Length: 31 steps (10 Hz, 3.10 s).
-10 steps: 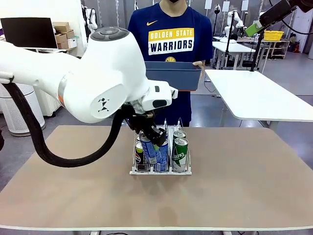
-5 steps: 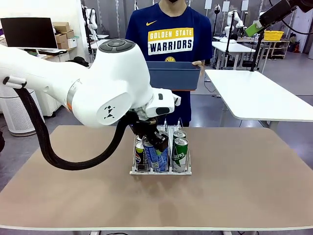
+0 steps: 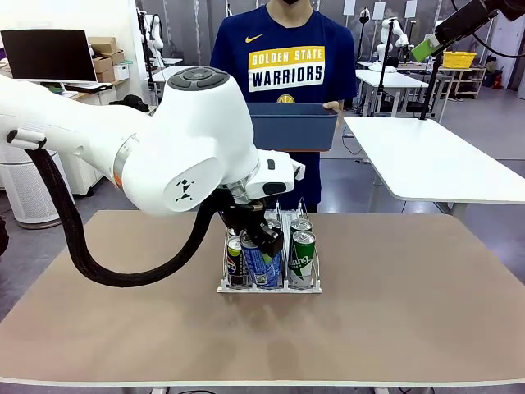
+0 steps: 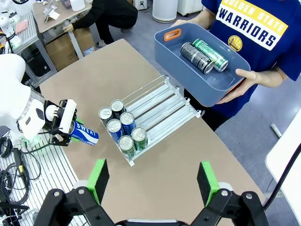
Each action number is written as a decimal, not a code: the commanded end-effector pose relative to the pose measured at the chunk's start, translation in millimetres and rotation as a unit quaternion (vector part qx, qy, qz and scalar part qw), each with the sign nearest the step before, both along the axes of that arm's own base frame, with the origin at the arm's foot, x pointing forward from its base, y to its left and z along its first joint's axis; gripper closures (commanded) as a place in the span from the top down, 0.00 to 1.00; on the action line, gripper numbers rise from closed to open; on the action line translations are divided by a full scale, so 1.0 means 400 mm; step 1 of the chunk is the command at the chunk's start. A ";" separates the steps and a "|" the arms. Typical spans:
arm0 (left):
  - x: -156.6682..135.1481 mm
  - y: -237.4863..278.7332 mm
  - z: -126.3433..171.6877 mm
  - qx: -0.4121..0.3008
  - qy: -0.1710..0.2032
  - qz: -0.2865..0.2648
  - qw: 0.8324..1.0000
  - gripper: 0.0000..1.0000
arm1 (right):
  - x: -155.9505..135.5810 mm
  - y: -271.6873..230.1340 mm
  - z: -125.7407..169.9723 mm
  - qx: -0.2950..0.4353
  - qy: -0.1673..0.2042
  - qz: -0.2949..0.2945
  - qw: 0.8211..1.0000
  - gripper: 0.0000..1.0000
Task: Fill the beverage cans into the dispenser.
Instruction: Place the picked Ionic drink in the line of the Automatic Can Dispenser with the same cans.
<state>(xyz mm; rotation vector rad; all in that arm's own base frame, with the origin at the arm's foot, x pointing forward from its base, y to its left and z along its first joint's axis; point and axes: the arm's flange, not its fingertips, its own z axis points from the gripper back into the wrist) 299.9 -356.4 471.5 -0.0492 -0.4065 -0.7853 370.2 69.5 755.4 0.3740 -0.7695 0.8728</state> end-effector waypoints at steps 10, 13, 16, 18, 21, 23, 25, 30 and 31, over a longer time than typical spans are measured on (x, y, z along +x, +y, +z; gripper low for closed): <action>0.089 -0.033 -0.041 0.005 -0.021 -0.036 0.999 0.57 | 0.000 0.000 -0.002 0.000 0.001 0.000 1.000 1.00; 0.120 -0.035 -0.057 0.009 -0.029 -0.047 0.998 0.57 | 0.000 0.000 -0.002 0.000 0.001 0.000 1.000 1.00; 0.144 -0.037 -0.067 0.016 -0.032 -0.045 0.998 0.57 | 0.000 0.000 -0.002 0.000 0.001 0.000 1.000 1.00; 0.173 -0.041 -0.073 0.008 -0.034 -0.036 0.999 0.57 | 0.000 0.000 -0.002 0.000 0.001 0.000 1.000 1.00; 0.203 -0.042 -0.086 0.003 -0.030 -0.026 0.999 0.57 | 0.000 0.000 -0.002 0.000 0.001 0.000 1.000 1.00; 0.225 -0.038 -0.090 0.006 -0.032 -0.023 0.999 0.57 | 0.000 0.000 -0.002 0.000 0.001 0.000 1.000 1.00; 0.247 -0.051 -0.095 -0.001 -0.037 -0.016 0.999 0.57 | 0.000 0.000 -0.002 0.000 0.001 0.000 1.000 1.00; 0.281 -0.072 -0.108 -0.012 -0.033 -0.028 0.999 0.57 | 0.000 0.000 -0.002 0.000 0.001 0.000 1.000 1.00; 0.287 -0.074 -0.112 -0.012 -0.035 -0.029 0.999 0.57 | 0.000 0.000 -0.002 0.000 0.001 0.000 1.000 1.00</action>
